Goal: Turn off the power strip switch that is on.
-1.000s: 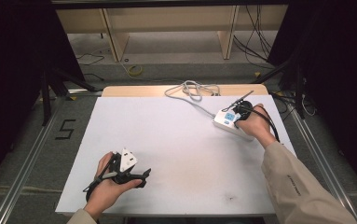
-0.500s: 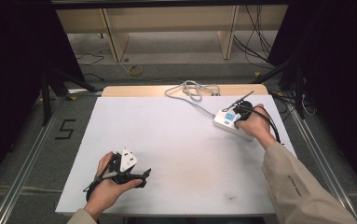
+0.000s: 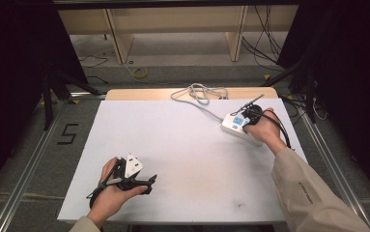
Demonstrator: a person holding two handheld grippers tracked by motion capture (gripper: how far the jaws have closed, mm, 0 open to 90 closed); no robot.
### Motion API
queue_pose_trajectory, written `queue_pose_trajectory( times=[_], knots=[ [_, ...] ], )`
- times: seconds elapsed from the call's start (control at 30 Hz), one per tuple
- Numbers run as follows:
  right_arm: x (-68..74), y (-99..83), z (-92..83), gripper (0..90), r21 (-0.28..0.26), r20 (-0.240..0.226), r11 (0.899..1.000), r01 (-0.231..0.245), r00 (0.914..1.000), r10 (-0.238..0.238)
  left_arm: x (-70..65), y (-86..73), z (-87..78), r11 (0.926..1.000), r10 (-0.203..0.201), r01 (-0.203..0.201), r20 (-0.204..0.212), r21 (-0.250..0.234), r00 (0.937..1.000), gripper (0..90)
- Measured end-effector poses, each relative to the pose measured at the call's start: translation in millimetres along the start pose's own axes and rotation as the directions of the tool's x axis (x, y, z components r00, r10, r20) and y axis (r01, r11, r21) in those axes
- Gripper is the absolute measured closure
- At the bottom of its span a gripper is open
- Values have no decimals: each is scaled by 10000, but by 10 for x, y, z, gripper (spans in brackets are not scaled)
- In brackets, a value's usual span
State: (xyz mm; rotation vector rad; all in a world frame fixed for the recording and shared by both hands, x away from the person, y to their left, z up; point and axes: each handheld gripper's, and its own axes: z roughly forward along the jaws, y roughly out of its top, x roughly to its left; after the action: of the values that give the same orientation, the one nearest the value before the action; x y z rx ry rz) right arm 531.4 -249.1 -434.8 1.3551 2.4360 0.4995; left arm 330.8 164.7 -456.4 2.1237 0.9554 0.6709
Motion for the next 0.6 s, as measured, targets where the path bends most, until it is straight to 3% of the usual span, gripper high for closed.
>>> queue_pose_trajectory(
  times=[0.6],
  knots=[
    [-7,-11,0,900,-87,-83,9999,-115,9999,114,-7,0,8,10000,-11,11,34,-18,10000,119]
  ],
)
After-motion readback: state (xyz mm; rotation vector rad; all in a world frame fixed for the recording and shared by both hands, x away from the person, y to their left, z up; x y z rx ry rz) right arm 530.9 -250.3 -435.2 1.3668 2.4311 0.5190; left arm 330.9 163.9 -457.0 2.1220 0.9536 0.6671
